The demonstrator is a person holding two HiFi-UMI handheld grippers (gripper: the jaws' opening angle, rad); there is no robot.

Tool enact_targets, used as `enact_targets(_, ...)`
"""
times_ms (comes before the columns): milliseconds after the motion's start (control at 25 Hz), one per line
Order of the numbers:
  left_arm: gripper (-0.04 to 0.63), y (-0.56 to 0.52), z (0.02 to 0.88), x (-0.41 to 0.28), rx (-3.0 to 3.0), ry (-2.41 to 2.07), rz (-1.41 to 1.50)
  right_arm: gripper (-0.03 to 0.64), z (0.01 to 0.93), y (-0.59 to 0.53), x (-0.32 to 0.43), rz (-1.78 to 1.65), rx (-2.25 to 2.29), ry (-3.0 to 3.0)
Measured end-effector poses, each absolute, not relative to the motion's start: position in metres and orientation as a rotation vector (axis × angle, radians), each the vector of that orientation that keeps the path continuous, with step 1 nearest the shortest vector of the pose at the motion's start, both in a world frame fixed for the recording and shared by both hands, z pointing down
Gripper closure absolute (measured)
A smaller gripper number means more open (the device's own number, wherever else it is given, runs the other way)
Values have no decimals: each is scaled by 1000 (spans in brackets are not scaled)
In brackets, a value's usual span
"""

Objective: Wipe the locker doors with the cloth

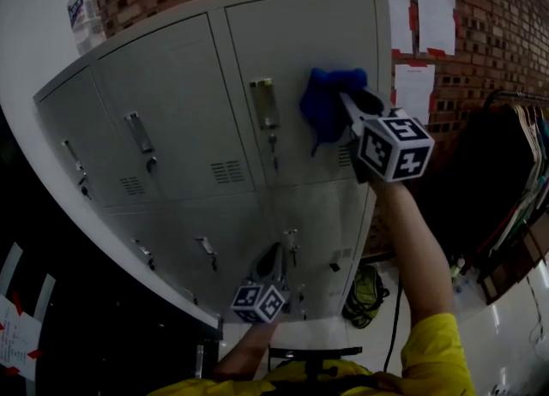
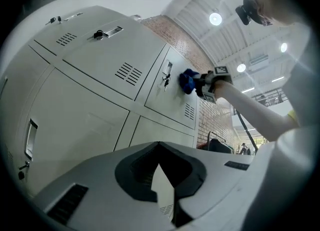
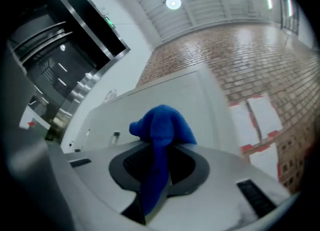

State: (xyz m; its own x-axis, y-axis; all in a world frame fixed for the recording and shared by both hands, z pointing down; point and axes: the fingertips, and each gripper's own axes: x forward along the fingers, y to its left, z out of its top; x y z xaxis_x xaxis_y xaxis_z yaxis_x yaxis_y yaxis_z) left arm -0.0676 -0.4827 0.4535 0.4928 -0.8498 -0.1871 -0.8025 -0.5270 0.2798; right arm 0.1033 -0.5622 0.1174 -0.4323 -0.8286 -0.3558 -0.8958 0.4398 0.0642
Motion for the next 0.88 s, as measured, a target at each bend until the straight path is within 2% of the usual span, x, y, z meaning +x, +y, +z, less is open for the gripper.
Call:
enact_targets(120, 603, -485, 454, -64, 2582, -1423, -460, 547, 118, -561, 188, 264, -1616, 2260)
enact_targets(240, 603, -485, 457, -62, 2569, -1411, -467, 548, 116, -558, 211, 227, -1615, 2197)
enact_targets(320, 603, -484, 457, -63, 2564, -1422, -469, 548, 117, -551, 178, 250, -1523, 2276)
enact_targets(520, 603, -487, 454, -70, 2559, -1447, -480, 546, 154, -537, 28, 322, -1259, 2589)
enact_targets(600, 603, -486, 451, -72, 2550, -1465, -499, 546, 176, -549, -8, 280, -1230, 2655)
enact_targets(760, 603, -480, 453, -80, 2509, -1507, -513, 546, 192, -564, -11, 239, -1221, 2640)
enact_targets(880, 603, -485, 459, -86, 2502, -1515, -504, 546, 190, -562, 21, 254, -1253, 2620)
